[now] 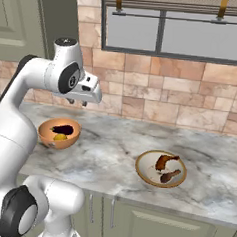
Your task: Place the bowl with the lemon and eggplant on the top shelf of the fridge. Place the bowl with the chicken drumsticks on the second highest shelf of the fridge.
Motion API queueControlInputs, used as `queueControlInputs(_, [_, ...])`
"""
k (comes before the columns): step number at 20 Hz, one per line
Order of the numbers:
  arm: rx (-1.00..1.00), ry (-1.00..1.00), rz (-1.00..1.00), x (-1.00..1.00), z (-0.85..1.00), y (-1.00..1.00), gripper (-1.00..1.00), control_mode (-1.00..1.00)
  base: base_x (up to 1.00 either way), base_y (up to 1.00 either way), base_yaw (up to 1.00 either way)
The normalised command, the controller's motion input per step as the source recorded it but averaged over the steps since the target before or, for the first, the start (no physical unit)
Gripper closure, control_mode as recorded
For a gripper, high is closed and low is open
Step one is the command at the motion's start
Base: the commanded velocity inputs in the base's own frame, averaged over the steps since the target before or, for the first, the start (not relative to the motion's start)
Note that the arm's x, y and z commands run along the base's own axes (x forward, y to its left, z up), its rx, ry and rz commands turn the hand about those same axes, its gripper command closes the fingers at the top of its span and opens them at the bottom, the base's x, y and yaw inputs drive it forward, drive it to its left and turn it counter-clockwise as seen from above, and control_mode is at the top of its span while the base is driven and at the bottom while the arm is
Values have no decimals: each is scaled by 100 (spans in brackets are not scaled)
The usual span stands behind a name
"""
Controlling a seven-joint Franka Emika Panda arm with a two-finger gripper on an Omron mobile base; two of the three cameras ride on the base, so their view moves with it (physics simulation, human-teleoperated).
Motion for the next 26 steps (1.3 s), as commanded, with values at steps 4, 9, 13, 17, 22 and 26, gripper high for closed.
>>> queueControlInputs(4, [0,-3,0,-2,0,0,-100,-100,0,0,0])
queueControlInputs(9, [0,5,0,0,-9,9,-100,-100,0,0,0])
queueControlInputs(13, [0,19,0,-1,-66,38,-100,-100,0,0,0])
queueControlInputs(17, [0,10,0,0,-100,52,-100,-100,0,0,0])
queueControlInputs(22, [0,10,0,0,-100,47,-100,-100,0,0,0])
queueControlInputs(26, [1,3,-1,4,-84,26,-100,-100,0,0,0])
